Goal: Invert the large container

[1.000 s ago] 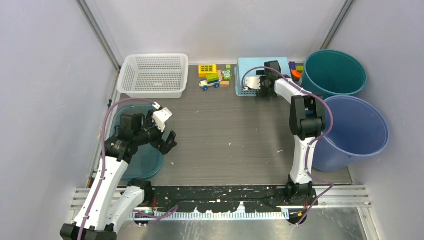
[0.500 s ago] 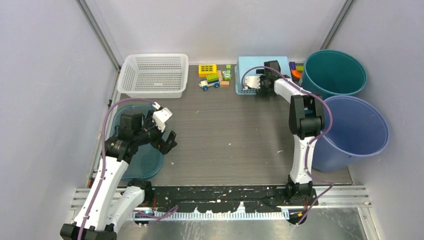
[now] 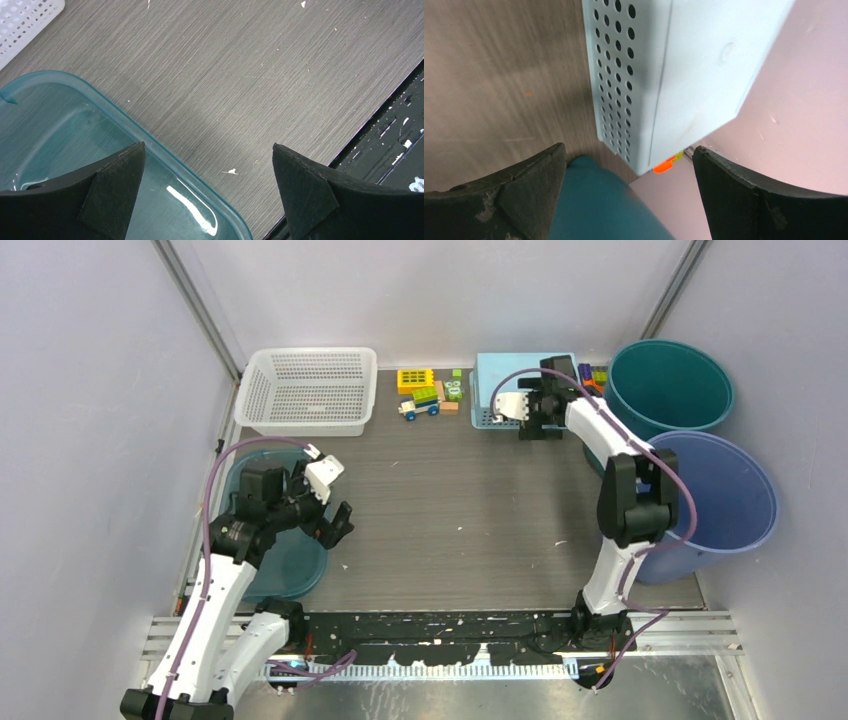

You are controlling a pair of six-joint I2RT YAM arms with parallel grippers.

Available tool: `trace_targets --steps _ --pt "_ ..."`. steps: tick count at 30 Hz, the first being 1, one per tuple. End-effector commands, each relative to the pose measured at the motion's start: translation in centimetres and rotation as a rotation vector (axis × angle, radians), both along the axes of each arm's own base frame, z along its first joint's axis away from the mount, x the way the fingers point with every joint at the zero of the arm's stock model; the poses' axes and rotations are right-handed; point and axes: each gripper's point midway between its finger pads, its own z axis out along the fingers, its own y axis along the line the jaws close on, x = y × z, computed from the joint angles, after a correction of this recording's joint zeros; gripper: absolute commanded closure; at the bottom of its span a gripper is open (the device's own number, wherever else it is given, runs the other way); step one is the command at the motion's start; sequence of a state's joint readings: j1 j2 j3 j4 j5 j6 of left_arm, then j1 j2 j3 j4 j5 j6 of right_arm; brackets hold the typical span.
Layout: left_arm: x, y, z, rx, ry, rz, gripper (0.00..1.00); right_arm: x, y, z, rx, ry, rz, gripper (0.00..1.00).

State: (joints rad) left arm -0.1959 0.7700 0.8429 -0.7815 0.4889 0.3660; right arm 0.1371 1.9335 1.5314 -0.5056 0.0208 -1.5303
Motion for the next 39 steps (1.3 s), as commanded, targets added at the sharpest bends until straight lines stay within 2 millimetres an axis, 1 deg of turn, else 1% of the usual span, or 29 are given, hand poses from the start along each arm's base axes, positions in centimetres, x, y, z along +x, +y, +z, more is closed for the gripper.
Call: trace_targets --steps 1,2,4,7,11,13,15,19,21,22,24,27,30,32,34,36,39 --pt "1.1 0.4 2.0 -0.01 -0.077 0.047 0.0 -4.9 3.9 6.2 0.155 -0.024 0.045 0.0" --pt "1.3 0.6 2.1 -0.006 -0.082 0.063 0.0 -6.6 4.8 7.4 0.2 -0.024 0.045 0.0" --pt "2.0 1.3 2.3 0.021 -0.087 0.103 0.0 -9.8 7.2 8.6 0.282 -0.007 0.057 0.0" --pt "3.2 2.7 2.2 0.079 -0.081 0.185 0.0 -14.8 11.2 9.7 0.405 0.014 0.094 0.0" --pt "5.6 5.2 2.5 0.174 -0.105 0.316 0.0 -20.7 15.0 11.0 0.611 0.085 0.1 0.0" --pt "6.9 6.0 3.1 0.209 -0.141 0.361 0.0 -23.2 16.0 11.5 0.703 0.146 0.087 0.0" --pt "8.0 6.6 3.6 0.235 -0.168 0.391 0.0 -25.1 16.5 12.0 0.776 0.207 0.058 0.0" --pt "10.5 7.1 4.7 0.246 -0.189 0.45 0.0 -28.0 16.4 12.0 0.851 0.3 0.002 0.0" --pt "12.1 6.9 4.9 0.249 -0.199 0.467 0.0 -29.3 15.8 11.7 0.853 0.317 0.02 0.0" --pt "13.1 6.7 4.6 0.259 -0.197 0.464 0.0 -29.8 15.5 11.2 0.845 0.323 0.034 0.0" --pt "14.9 6.1 4.6 0.289 -0.221 0.445 0.0 -30.8 14.9 10.4 0.822 0.324 0.057 0.0" --pt "18.0 4.9 3.9 0.388 -0.252 0.415 0.0 -32.1 14.5 8.8 0.809 0.36 0.07 0.0" --pt "21.1 3.8 3.0 0.505 -0.279 0.388 0.01 -32.8 14.4 7.3 0.829 0.398 0.07 0.0" --pt "23.0 3.2 2.7 0.547 -0.301 0.375 0.01 -32.8 14.3 6.4 0.856 0.405 0.063 0.0" --pt "24.7 2.7 2.3 0.575 -0.316 0.363 0.01 -32.8 14.0 6.0 0.867 0.411 0.052 0.0" --pt "26.2 2.0 1.6 0.602 -0.316 0.349 0.01 -32.2 13.4 6.1 0.867 0.385 0.032 0.0" --pt "27.9 1.0 0.5 0.642 -0.311 0.328 0.02 -31.8 13.1 6.1 0.891 0.368 0.016 0.0"
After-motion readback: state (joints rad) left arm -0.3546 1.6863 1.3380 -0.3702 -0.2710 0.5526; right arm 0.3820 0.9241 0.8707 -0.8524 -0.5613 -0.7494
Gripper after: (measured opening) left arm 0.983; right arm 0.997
